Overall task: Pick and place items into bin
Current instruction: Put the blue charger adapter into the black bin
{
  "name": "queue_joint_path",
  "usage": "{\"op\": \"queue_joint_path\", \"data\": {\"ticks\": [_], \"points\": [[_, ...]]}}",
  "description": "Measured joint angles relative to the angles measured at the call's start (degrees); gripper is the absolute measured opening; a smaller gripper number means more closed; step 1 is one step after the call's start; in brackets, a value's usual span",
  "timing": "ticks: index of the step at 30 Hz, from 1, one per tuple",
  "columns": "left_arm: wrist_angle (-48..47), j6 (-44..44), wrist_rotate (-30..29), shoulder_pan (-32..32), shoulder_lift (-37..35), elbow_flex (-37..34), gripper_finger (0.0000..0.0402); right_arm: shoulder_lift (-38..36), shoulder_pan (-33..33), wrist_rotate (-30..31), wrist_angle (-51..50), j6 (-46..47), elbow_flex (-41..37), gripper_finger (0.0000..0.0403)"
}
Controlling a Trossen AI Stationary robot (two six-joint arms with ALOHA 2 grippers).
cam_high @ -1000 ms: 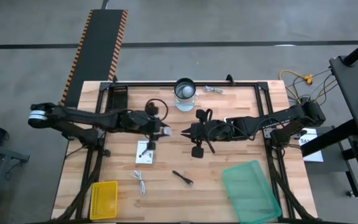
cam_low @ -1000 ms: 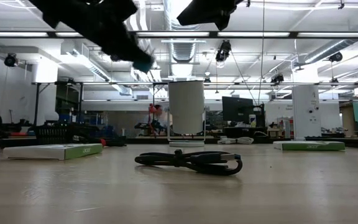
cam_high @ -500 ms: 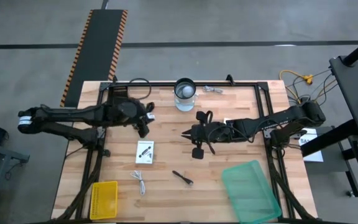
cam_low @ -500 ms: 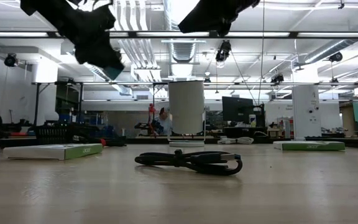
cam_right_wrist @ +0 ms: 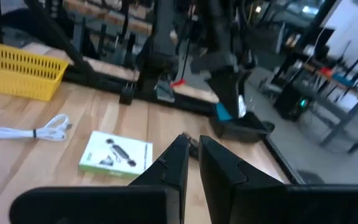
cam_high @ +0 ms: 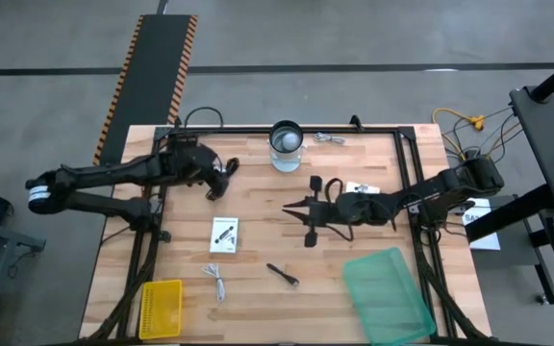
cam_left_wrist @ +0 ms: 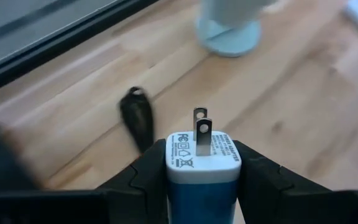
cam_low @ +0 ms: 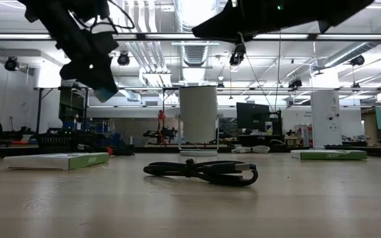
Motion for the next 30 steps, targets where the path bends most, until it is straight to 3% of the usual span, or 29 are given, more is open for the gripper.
{"op": "queue_joint_path", "data": {"ticks": [6, 13, 18, 30], "points": [[-2.8, -1.1, -1.3, 6.5, 1.4, 0.0, 0.0132, 0.0, -0.6, -0.1, 2.4, -0.4, -3.2, 0.0029], [-5.7, -1.0, -7.6, 14.3, 3.2, 0.5, 0.0132, 0.0, -2.6, -0.1, 2.3, -0.9, -3.5, 0.0029], [-7.3, -1.0, -8.0, 19.7, 5.7, 0.5, 0.0132, 0.0, -4.3, 0.0, 1.9, -0.7, -3.5, 0.0029], [-10.0, -1.0, -10.8, 26.6, 12.5, 0.4, 0.0132, 0.0, -6.4, 0.0, 0.5, -0.6, -3.5, 0.0029]]}}
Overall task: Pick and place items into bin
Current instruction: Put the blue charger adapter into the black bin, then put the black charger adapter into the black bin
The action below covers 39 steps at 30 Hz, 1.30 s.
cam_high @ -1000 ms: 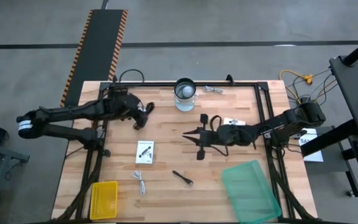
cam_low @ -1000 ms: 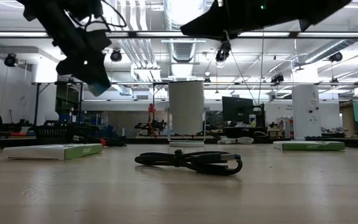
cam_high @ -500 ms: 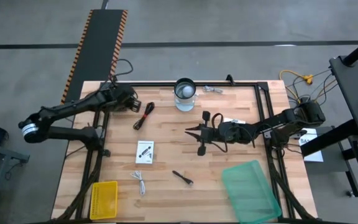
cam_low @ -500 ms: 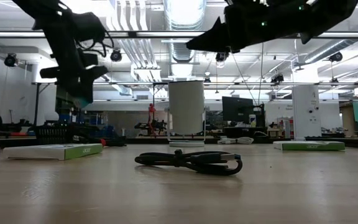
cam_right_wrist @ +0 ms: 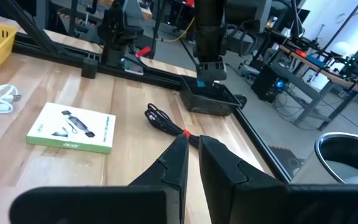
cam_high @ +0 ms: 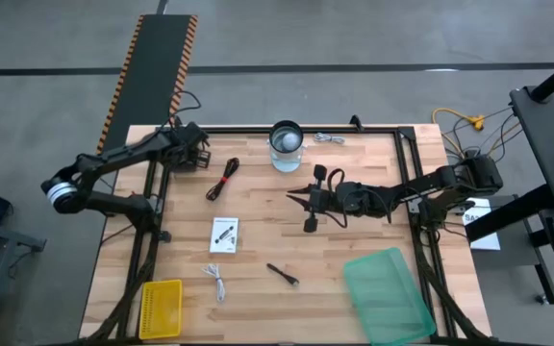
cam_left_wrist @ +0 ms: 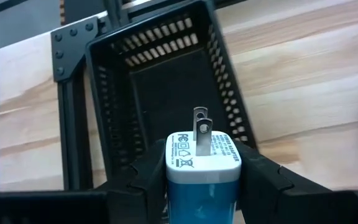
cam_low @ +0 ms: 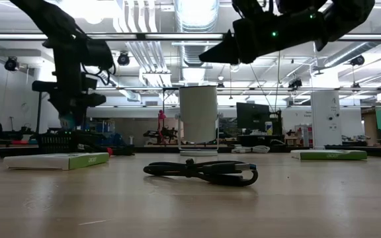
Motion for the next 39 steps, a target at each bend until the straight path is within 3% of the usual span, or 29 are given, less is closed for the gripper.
{"op": "queue_joint_path", "data": {"ticks": [6, 11, 15, 20, 26, 30, 34, 36, 39], "points": [[0.1, 4.1, -0.1, 1.1, 2.1, 0.0, 0.0143, 0.0, -0.3, 0.0, -0.3, -1.6, -0.1, 0.0029], [0.0, 6.1, -0.2, 1.2, 2.3, 0.0, 0.0242, 0.0, -0.3, 0.0, -0.3, -2.6, -0.3, 0.0029], [0.1, 7.4, -0.1, 1.2, 1.8, 0.0, 0.0292, 0.0, -0.3, 0.0, -0.3, -2.6, -0.3, 0.0029], [0.0, 12.5, 0.8, 1.1, -0.3, -0.1, 0.0303, 0.0, -0.3, 0.0, -0.3, -2.6, -0.3, 0.0029], [0.1, 15.7, 7.1, 1.0, -5.2, -0.1, 0.0305, 0.0, -0.3, 0.0, -0.3, -2.6, -0.3, 0.0029], [0.3, 17.3, 16.7, 0.2, -8.9, -0.1, 0.0306, 0.0, -0.3, 0.0, -0.3, -2.6, -0.3, 0.0029], [0.3, 21.0, 38.1, -2.3, -11.5, -0.1, 0.0306, 0.0, -0.3, 0.0, -0.2, -3.4, -0.3, 0.0029], [0.3, 21.1, 45.7, -4.6, -12.6, -0.1, 0.0306, 0.0, -0.3, 0.0, -0.2, -3.6, -0.3, 0.0029], [0.0, 21.0, 48.0, -9.8, -13.5, -0.1, 0.0306, 0.0, -0.3, 0.0, -0.2, -3.7, -0.3, 0.0029]]}}
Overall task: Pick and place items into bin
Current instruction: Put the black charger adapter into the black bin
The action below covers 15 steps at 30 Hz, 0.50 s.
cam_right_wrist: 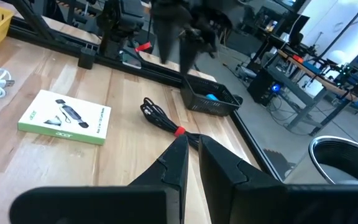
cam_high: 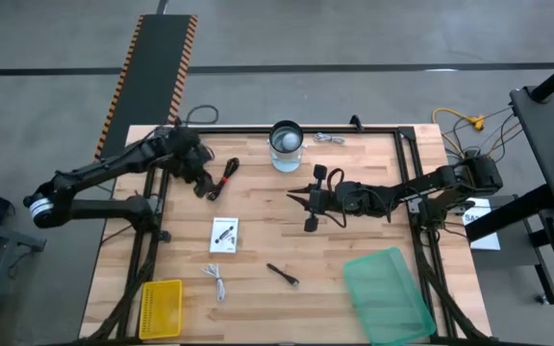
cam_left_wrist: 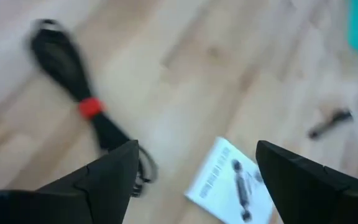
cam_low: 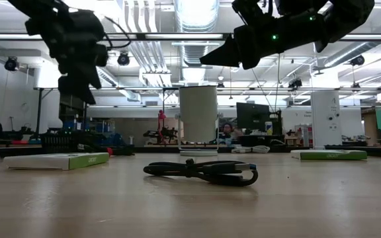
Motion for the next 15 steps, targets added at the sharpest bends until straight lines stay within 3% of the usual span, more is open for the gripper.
{"op": "queue_joint_path", "data": {"ticks": [8, 15], "points": [[-0.4, -0.5, -3.6, -18.4, 0.7, 0.0, 0.0306, 0.0, 0.0, 0.0, 0.0, 0.5, 0.0, 0.0029], [-9.9, -12.9, -7.8, -30.0, 3.9, 1.2, 0.0306, 0.0, 0.0, 0.0, 0.0, 0.7, 0.0, 0.0029]]}}
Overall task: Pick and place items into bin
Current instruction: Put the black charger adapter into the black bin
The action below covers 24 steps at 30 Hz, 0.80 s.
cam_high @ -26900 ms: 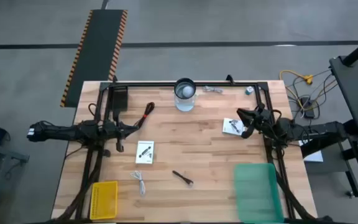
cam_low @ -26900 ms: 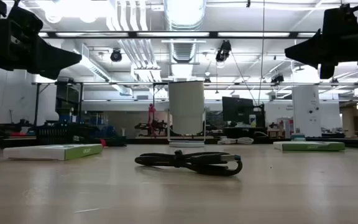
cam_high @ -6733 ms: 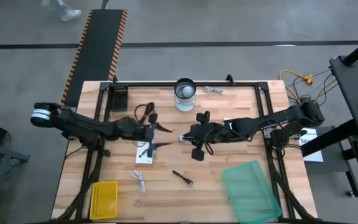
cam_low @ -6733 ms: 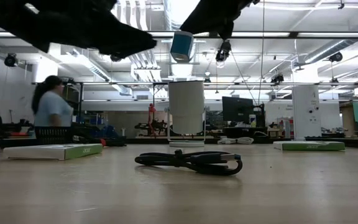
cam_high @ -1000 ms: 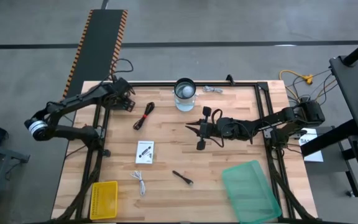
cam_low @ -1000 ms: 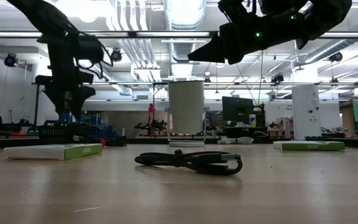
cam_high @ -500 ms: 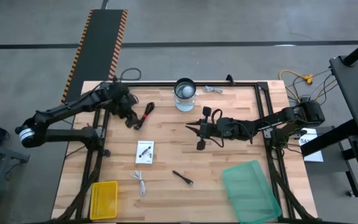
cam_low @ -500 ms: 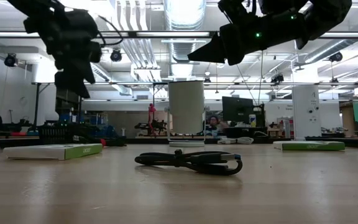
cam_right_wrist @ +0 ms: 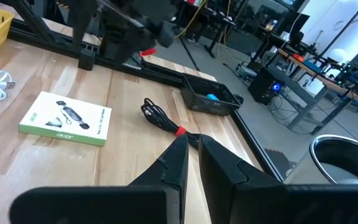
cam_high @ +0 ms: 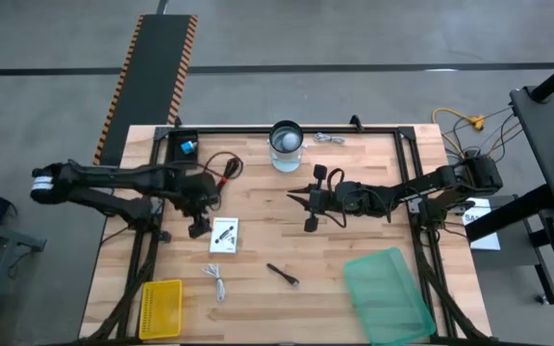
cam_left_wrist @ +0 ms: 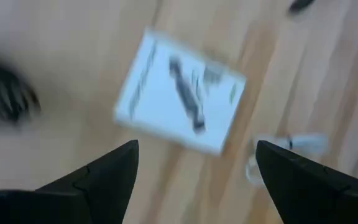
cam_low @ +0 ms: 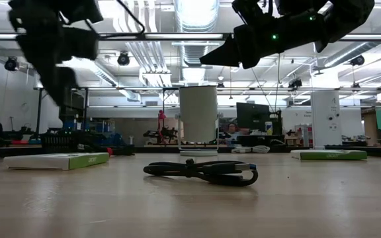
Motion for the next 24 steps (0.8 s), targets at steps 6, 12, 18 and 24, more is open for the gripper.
{"op": "queue_joint_path", "data": {"ticks": [6, 12, 18, 24], "points": [[-18.8, -6.7, -0.2, -4.7, 6.0, 2.7, 0.0306, 0.0, 0.0, 0.0, 0.2, 0.0, 0.0, 0.0029], [-22.8, -6.2, 0.5, -8.1, 13.0, 1.7, 0.0306, 0.0, 0.0, 0.0, 0.2, 0.0, 0.0, 0.0029], [-22.8, -2.5, 0.7, -11.0, 20.2, 1.7, 0.0306, 0.0, 0.0, 0.0, 0.2, 0.0, 0.1, 0.0029], [-22.8, -1.6, 0.3, -12.7, 25.5, 1.5, 0.0306, 0.0, 0.0, 0.0, 0.2, 0.0, 0.1, 0.0029]]}}
